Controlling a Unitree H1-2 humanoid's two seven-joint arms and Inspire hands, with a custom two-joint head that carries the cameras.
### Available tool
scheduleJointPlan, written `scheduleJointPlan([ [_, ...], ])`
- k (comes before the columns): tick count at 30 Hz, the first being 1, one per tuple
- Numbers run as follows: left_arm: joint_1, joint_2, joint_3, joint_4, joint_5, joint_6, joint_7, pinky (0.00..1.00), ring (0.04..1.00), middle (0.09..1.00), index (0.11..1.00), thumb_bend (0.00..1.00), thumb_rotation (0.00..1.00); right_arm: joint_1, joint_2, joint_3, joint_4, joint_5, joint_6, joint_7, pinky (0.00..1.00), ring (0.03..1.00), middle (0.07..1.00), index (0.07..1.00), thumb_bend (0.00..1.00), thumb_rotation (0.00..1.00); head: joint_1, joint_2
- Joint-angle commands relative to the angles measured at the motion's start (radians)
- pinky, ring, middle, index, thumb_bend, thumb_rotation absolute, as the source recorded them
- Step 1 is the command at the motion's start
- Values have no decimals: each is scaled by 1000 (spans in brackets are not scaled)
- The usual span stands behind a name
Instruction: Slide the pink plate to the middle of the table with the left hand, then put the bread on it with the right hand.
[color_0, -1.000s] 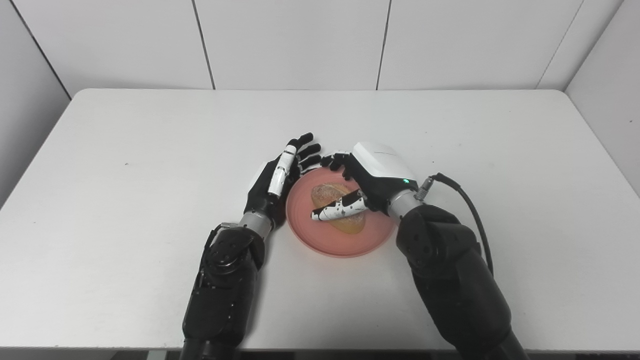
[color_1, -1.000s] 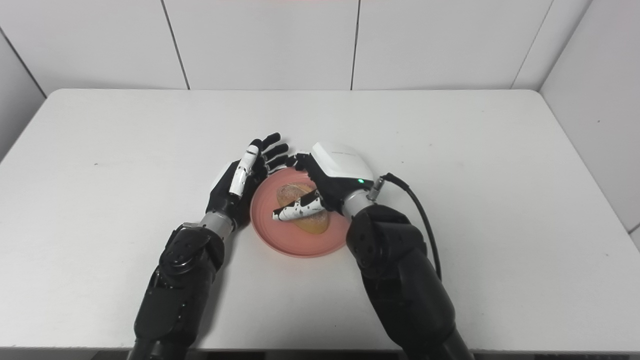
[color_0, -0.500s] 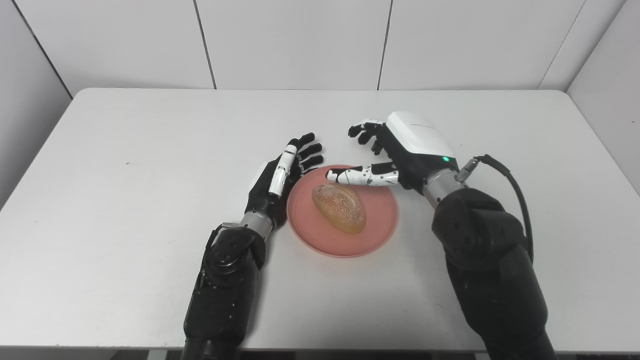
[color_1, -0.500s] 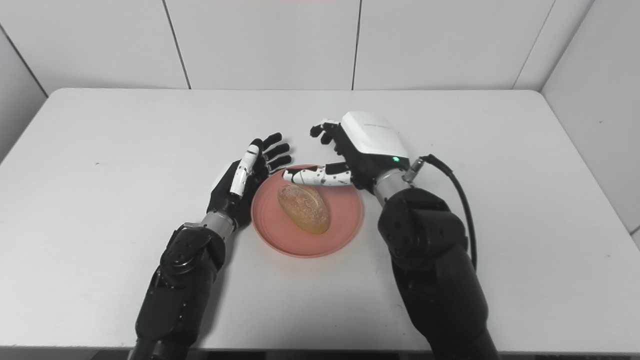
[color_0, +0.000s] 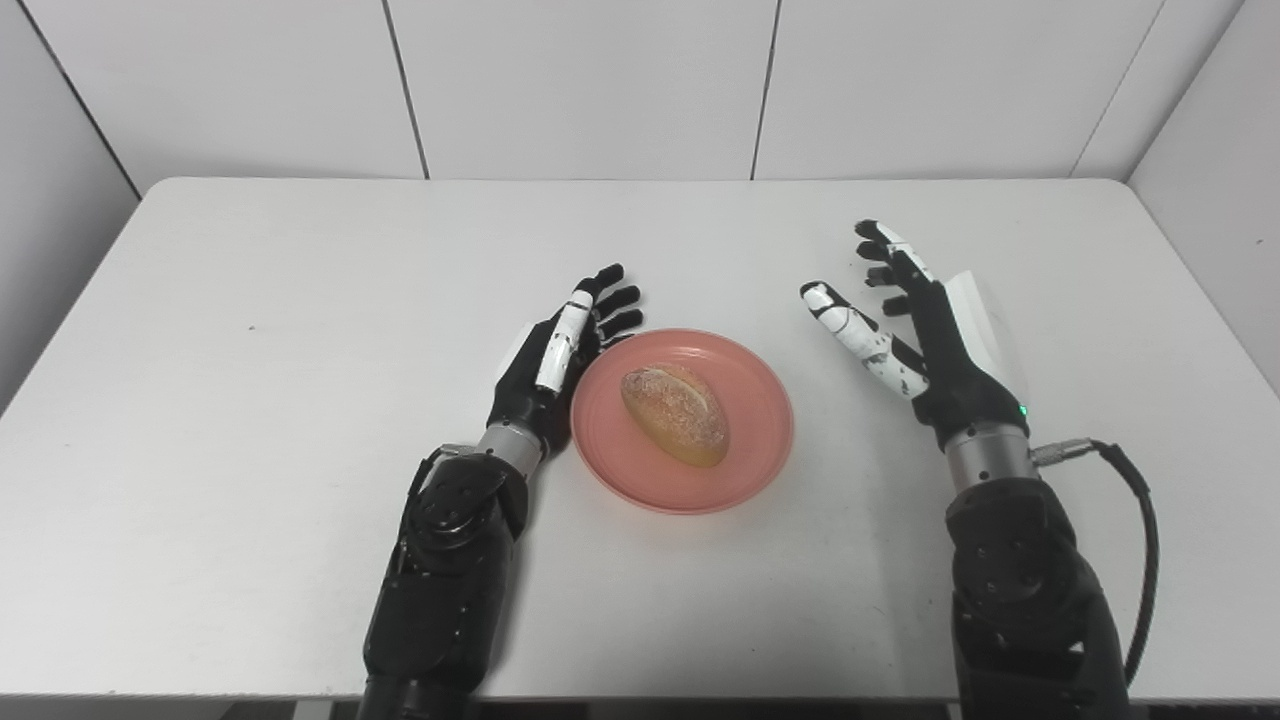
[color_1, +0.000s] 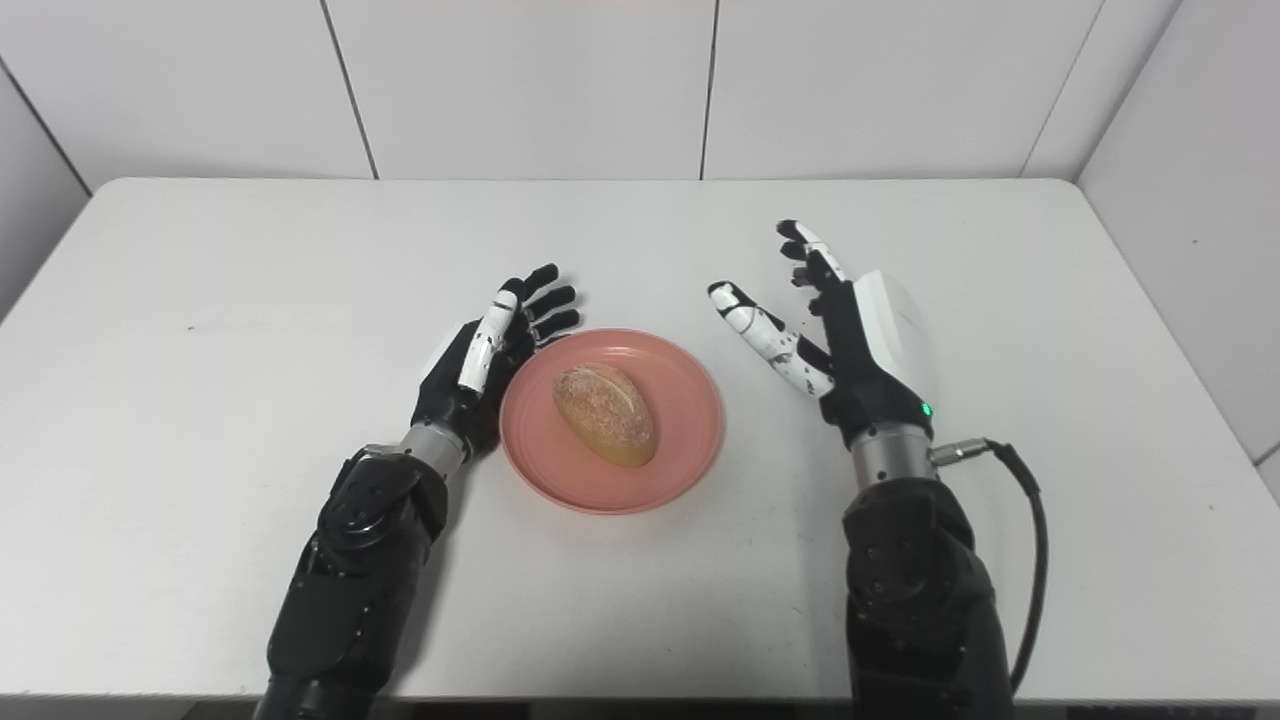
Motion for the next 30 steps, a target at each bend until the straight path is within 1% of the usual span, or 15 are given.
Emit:
scheduleJointPlan([
  [1, 7, -6, 9, -11, 12, 0, 25, 902, 895, 912, 915, 347, 1000, -12, 13, -15, -3, 87, -87, -61, 843, 905, 926, 937, 559, 1000, 1, 1],
  [5, 28, -12, 13, -36, 33, -36, 52, 948, 927, 945, 947, 345, 1000, 38, 26, -16, 40, 177, -165, -139, 878, 930, 945, 955, 568, 1000, 6, 0],
  [7, 43, -15, 13, -52, 67, -79, 83, 959, 941, 957, 961, 351, 1000, 60, 51, -24, 65, 261, -209, -165, 901, 947, 961, 965, 566, 1000, -1, -3],
  [9, 54, -14, 14, -60, 86, -110, 96, 961, 950, 966, 968, 362, 1000, 69, 66, -24, 83, 317, -229, -179, 916, 960, 972, 969, 562, 1000, -8, -5],
  [12, 84, -17, 16, -93, 106, -128, 115, 989, 979, 995, 994, 386, 1000, 79, 86, -26, 110, 406, -257, -190, 960, 972, 980, 980, 513, 1000, -6, -7],
  [17, 135, -25, 22, -150, 101, -131, 123, 1000, 995, 1000, 1000, 374, 1000, 103, 107, -12, 141, 466, -301, -213, 975, 958, 971, 973, 471, 1000, -2, -7],
  [20, 184, -23, 14, -200, 102, -122, 115, 1000, 1000, 1000, 1000, 369, 1000, 129, 125, -2, 139, 519, -303, -211, 985, 966, 981, 984, 397, 1000, 0, -6],
  [24, 236, -27, -1, -264, 116, -82, 119, 1000, 1000, 1000, 1000, 370, 1000, 153, 141, 15, 138, 564, -301, -212, 1000, 984, 996, 1000, 331, 1000, -2, -7],
  [27, 252, -25, -5, -279, 122, -72, 119, 1000, 1000, 1000, 1000, 373, 1000, 167, 146, 31, 143, 562, -300, -218, 1000, 984, 991, 993, 311, 1000, -4, -7],
  [30, 260, -23, -9, -285, 130, -81, 122, 1000, 1000, 1000, 1000, 376, 1000, 179, 148, 47, 130, 582, -276, -206, 1000, 991, 998, 998, 297, 1000, -1, -3],
])
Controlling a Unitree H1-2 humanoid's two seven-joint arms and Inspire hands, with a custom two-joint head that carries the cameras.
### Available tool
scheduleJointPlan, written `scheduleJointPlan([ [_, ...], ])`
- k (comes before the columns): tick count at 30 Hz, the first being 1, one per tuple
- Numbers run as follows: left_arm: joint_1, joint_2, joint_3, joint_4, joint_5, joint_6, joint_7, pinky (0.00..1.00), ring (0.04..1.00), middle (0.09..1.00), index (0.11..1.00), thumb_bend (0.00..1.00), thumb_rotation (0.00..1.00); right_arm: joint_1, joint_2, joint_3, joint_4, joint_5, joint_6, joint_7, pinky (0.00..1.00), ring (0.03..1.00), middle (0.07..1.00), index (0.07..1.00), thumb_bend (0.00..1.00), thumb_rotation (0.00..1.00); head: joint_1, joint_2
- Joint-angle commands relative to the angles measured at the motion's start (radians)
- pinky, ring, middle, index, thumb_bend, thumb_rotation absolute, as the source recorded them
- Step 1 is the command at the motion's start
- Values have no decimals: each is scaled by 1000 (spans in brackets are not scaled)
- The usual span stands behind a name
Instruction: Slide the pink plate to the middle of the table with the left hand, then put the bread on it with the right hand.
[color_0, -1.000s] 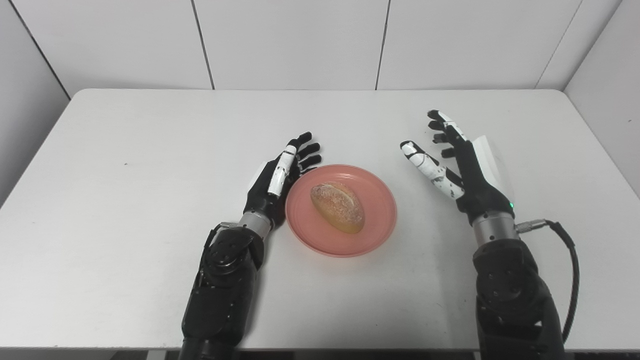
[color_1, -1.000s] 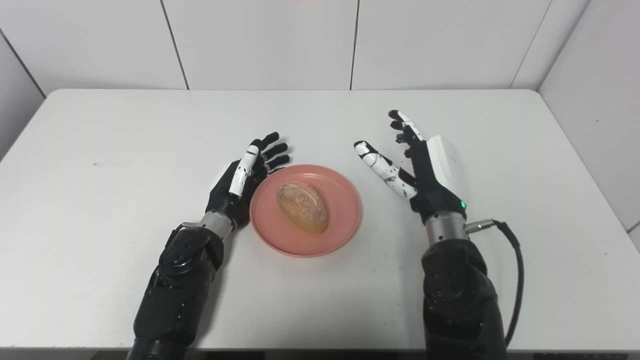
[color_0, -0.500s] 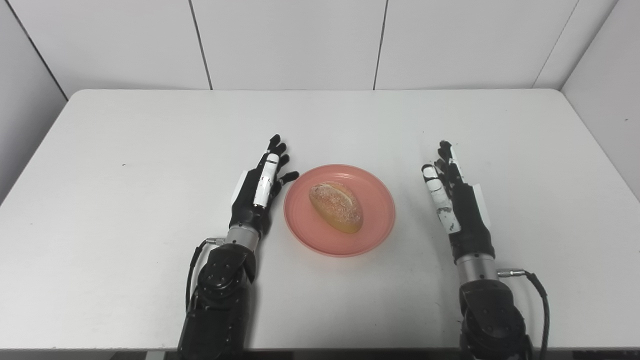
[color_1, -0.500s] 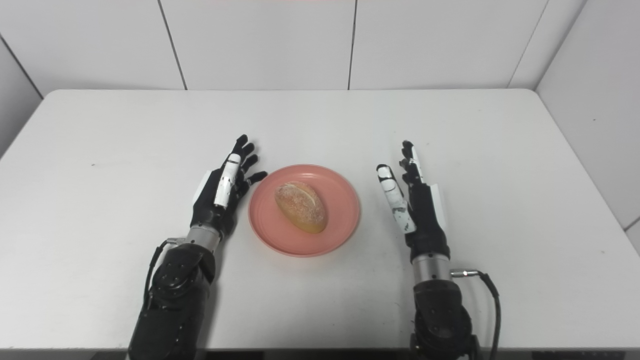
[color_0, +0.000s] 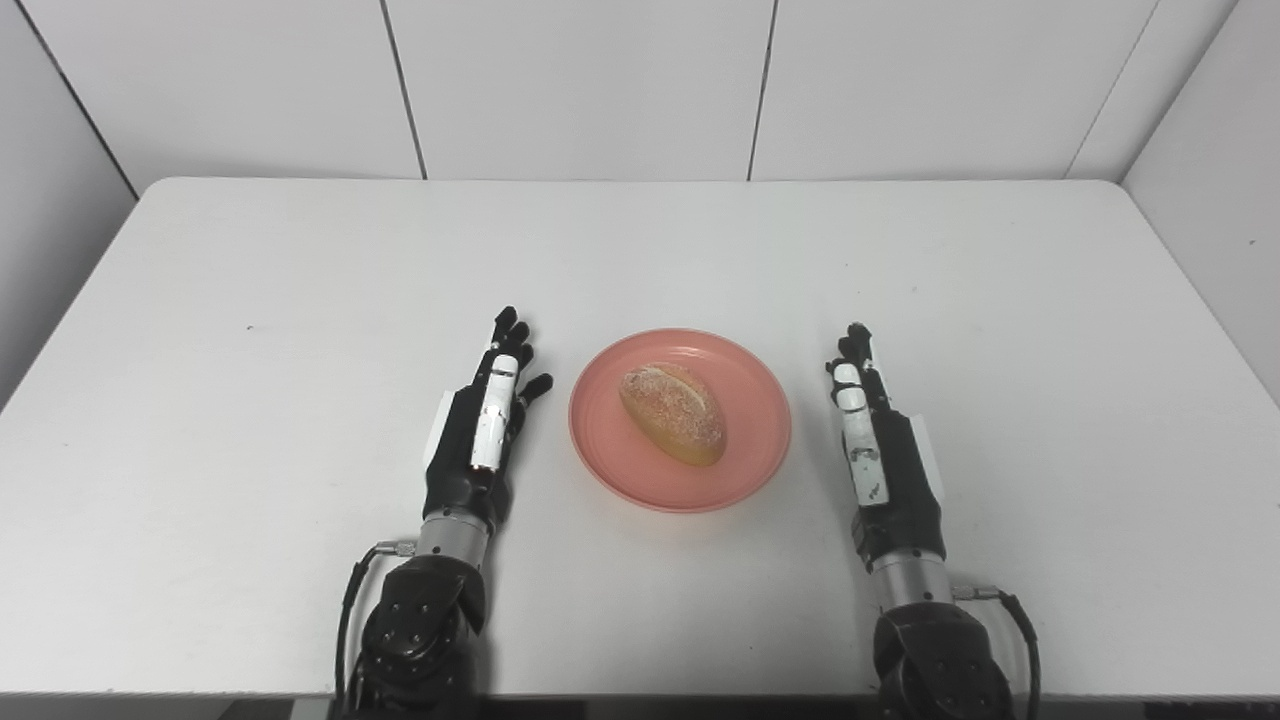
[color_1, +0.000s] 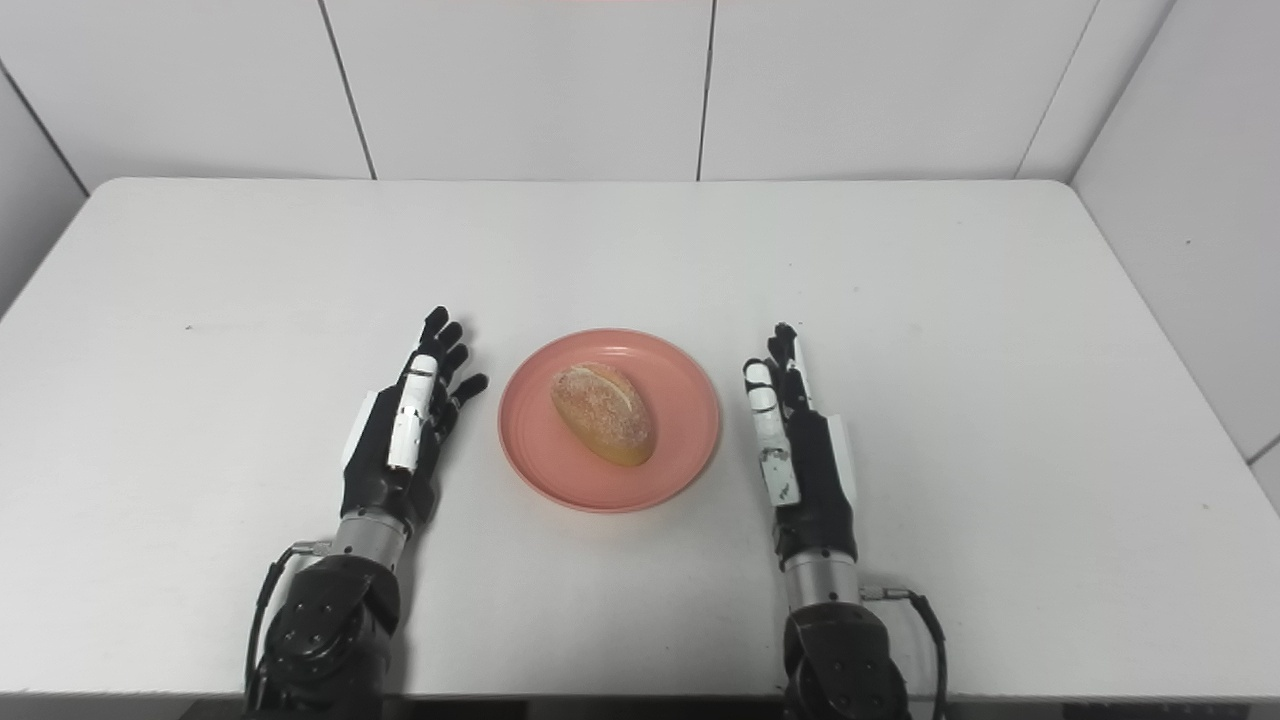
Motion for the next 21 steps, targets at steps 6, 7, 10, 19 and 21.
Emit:
scheduleJointPlan([
  [6, 4, 8, -14, -45, 16, -2, -4, 1000, 1000, 1000, 1000, 400, 1000, 0, -1, 30, -25, 57, -30, 21, 1000, 999, 1000, 1000, 290, 1000, 5, 4],
  [7, 4, 10, -17, -47, 19, -2, -5, 1000, 1000, 1000, 1000, 401, 1000, 0, -3, 29, -21, 65, -26, 23, 1000, 998, 1000, 1000, 291, 1000, 9, 4],
  [10, 0, 14, -24, -43, 26, -8, -8, 1000, 1000, 1000, 1000, 406, 1000, -2, -9, 28, -14, 76, -20, 22, 1000, 1000, 1000, 1000, 303, 1000, 19, 4],
  [19, -19, 24, -19, -17, 21, -29, -11, 1000, 1000, 1000, 1000, 399, 1000, -7, -22, 36, -8, 64, -15, 16, 1000, 1000, 1000, 1000, 270, 1000, 24, 0],
  [21, -20, 24, -21, -12, 40, -43, -1, 1000, 1000, 1000, 1000, 389, 1000, -7, -22, 34, -5, 70, -17, 17, 1000, 1000, 1000, 1000, 288, 1000, 23, 1],
])
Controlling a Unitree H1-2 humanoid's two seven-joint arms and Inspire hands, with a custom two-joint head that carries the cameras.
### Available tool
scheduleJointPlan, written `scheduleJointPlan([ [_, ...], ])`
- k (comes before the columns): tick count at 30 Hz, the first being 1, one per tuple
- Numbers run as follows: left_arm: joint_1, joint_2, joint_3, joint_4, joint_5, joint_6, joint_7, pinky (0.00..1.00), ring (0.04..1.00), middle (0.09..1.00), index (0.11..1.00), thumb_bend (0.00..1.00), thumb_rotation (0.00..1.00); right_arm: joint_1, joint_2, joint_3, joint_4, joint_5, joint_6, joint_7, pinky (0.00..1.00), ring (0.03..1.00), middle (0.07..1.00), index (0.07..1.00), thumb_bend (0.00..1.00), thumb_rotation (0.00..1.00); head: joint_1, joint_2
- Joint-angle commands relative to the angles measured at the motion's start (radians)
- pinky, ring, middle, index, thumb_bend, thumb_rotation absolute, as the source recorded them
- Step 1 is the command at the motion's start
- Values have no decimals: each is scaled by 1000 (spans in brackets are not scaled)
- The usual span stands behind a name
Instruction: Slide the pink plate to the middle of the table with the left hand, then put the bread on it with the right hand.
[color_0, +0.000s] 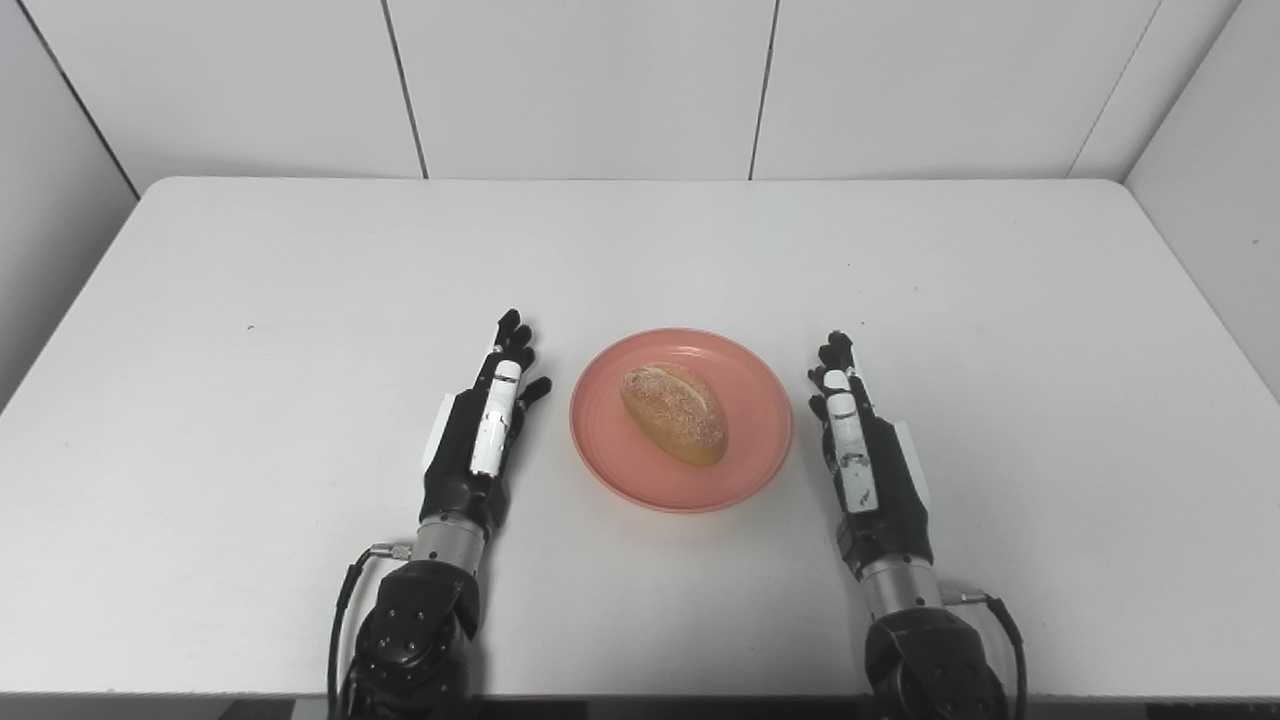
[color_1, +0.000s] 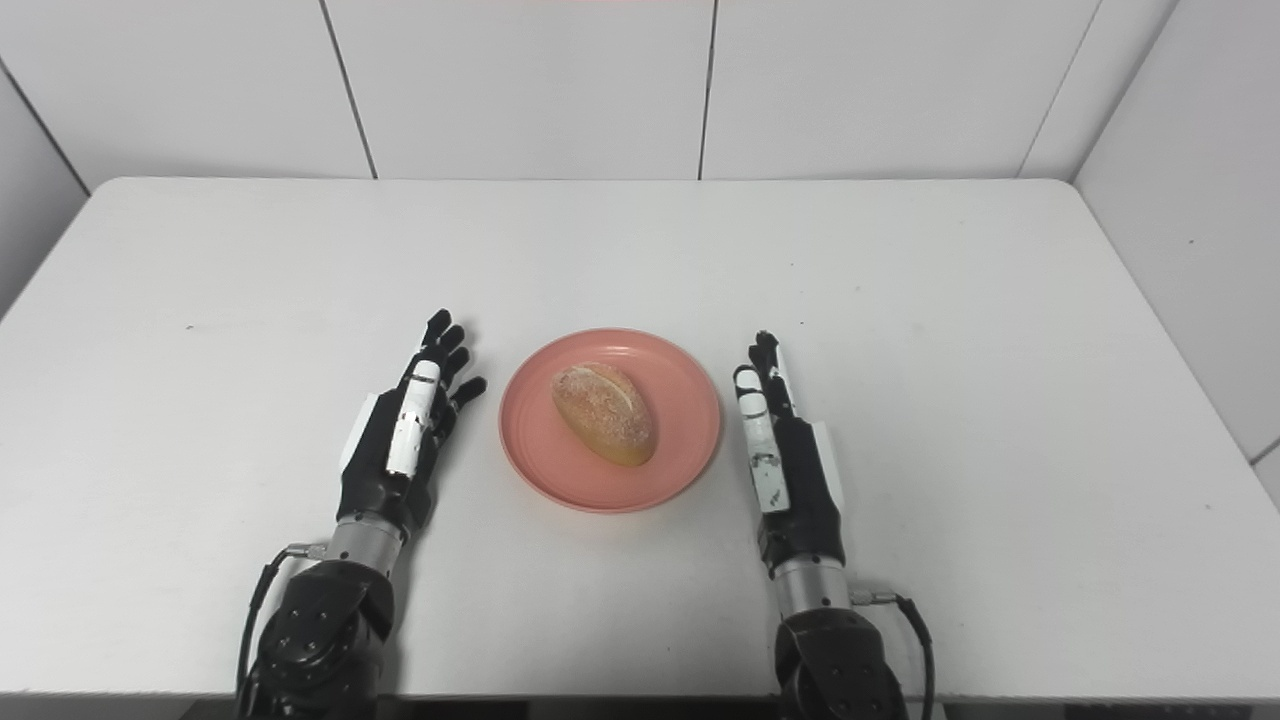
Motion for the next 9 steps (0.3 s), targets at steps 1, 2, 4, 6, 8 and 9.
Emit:
scheduleJointPlan([
  [1, -28, -1, -3, -2, 27, -37, 12, 1000, 1000, 1000, 1000, 384, 1000, -15, -4, 4, -13, 9, -17, 9, 1000, 1000, 1000, 1000, 293, 1000, 0, 1],
  [2, -27, 0, -4, -4, 34, -39, 15, 1000, 1000, 1000, 1000, 378, 1000, -15, -4, 3, -12, 13, -19, 10, 1000, 1000, 1000, 1000, 292, 1000, 0, 2],
  [4, -25, 0, -5, -10, 42, -40, 12, 1000, 1000, 1000, 1000, 377, 1000, -15, -4, 3, -12, 14, -18, 8, 1000, 1000, 1000, 1000, 290, 1000, 0, 2],
  [6, -22, 0, -6, -14, 46, -43, 11, 1000, 1000, 1000, 1000, 379, 1000, -16, -3, 1, -10, 14, -18, 5, 1000, 1000, 1000, 1000, 287, 1000, 0, 3],
  [8, -19, -1, -9, -18, 53, -47, 11, 1000, 1000, 1000, 1000, 378, 1000, -16, -1, 0, -7, 11, -22, 0, 1000, 1000, 1000, 1000, 287, 1000, 0, 4],
  [9, -17, -1, -11, -20, 58, -47, 10, 1000, 1000, 1000, 1000, 381, 1000, -16, -1, -1, -6, 12, -23, 1, 1000, 1000, 1000, 1000, 287, 1000, 0, 4],
])
